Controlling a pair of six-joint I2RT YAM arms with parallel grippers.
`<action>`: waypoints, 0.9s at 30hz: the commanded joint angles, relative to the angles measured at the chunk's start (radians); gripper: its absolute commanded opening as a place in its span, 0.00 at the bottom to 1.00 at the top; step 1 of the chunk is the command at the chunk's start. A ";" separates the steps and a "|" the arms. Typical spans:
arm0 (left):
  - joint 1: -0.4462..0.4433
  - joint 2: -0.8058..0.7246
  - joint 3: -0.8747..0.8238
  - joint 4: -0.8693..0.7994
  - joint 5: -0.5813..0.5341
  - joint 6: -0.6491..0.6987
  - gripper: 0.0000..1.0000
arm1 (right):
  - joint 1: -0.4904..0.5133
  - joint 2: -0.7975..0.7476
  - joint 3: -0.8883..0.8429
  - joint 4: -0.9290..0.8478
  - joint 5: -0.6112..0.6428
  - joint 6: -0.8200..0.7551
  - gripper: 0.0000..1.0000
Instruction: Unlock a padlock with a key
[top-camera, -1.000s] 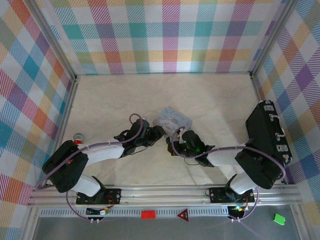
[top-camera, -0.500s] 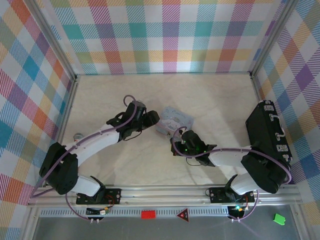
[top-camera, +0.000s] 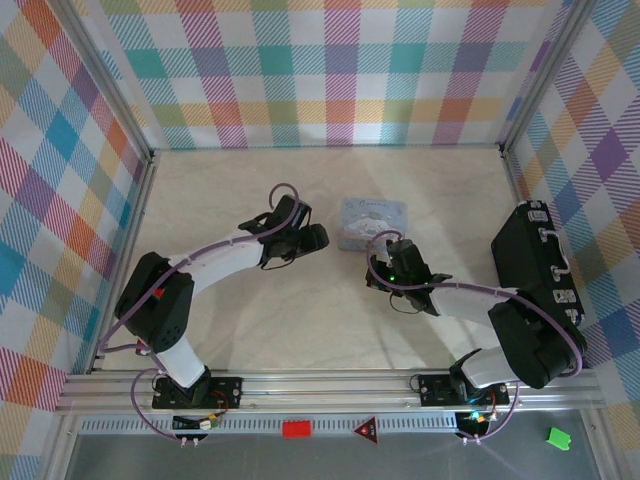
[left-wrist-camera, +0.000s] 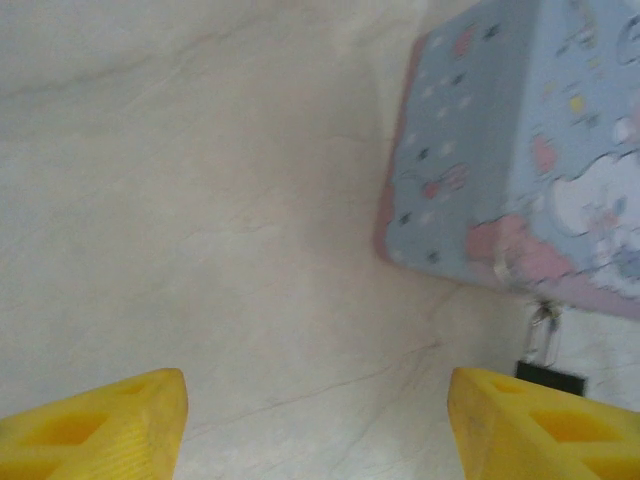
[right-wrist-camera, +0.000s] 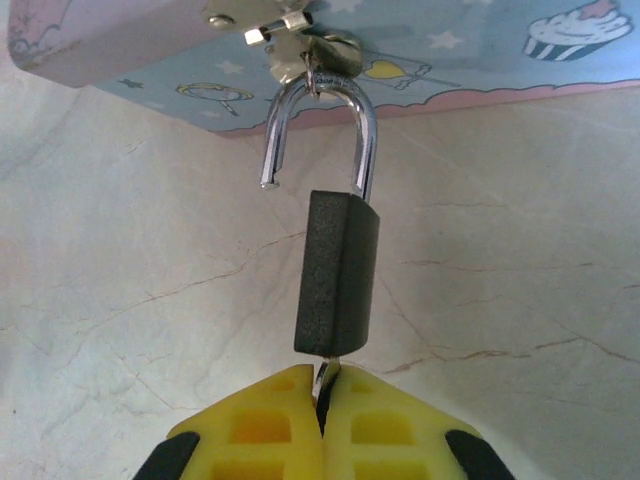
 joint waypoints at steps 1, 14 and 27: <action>-0.013 0.060 0.111 0.019 0.027 0.064 0.69 | 0.005 -0.015 0.011 -0.002 -0.050 0.011 0.00; -0.028 0.367 0.382 -0.009 0.064 0.156 0.68 | 0.004 -0.009 0.005 0.016 -0.059 0.067 0.00; -0.031 0.266 0.096 0.110 -0.025 0.121 0.60 | -0.010 0.026 0.057 -0.026 -0.040 0.032 0.00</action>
